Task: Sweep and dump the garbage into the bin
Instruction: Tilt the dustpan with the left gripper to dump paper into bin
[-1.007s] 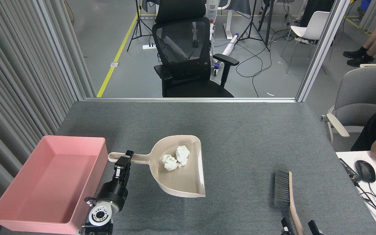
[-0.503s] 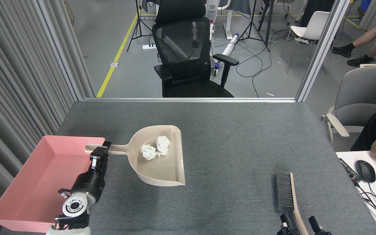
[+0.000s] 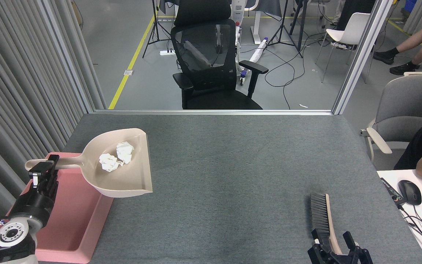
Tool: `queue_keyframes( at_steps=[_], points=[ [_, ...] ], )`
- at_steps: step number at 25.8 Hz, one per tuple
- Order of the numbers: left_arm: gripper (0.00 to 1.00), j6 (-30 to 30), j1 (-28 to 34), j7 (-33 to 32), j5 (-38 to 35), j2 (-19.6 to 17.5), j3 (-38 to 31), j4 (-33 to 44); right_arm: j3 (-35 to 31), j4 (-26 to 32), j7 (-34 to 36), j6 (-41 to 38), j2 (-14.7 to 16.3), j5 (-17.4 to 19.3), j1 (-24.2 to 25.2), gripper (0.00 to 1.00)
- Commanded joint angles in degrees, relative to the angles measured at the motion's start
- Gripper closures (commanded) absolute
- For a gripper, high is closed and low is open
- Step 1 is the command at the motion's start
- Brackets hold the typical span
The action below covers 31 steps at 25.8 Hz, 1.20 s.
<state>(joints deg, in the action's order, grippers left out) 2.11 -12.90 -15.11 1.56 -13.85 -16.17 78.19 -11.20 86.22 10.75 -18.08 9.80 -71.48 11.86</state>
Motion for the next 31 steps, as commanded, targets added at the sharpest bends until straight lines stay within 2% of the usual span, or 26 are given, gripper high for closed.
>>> queue_keyframes(
  at_steps=[1, 4, 12, 24, 31],
  points=[
    [0.86, -0.3, 0.3, -0.4, 0.6, -1.8, -2.5, -0.8, 0.2, 0.1, -0.6, 0.1, 0.0, -0.1, -0.5, 0.01],
    [0.86, -0.4, 2.1, -1.6, 0.6, -3.2, -5.3, -0.8, 0.2, 0.2, -2.9, 0.1, 0.0, -0.1, -1.6, 0.01],
    [0.86, -2.6, 7.5, -2.9, 0.6, -6.6, -10.5, -1.5, 1.2, 0.1, -3.2, 0.1, 0.1, -0.2, -3.1, 0.01],
    [0.86, -5.9, 10.2, -2.7, -0.4, -7.0, -13.3, -1.5, 3.7, 0.4, -5.1, 0.3, 0.5, -2.4, -5.7, 0.01],
    [0.85, -8.8, 9.7, -2.3, -5.6, -7.2, -14.7, -1.9, 3.7, 0.7, -5.1, 0.3, 0.0, -2.8, -5.7, 0.01]
  ],
)
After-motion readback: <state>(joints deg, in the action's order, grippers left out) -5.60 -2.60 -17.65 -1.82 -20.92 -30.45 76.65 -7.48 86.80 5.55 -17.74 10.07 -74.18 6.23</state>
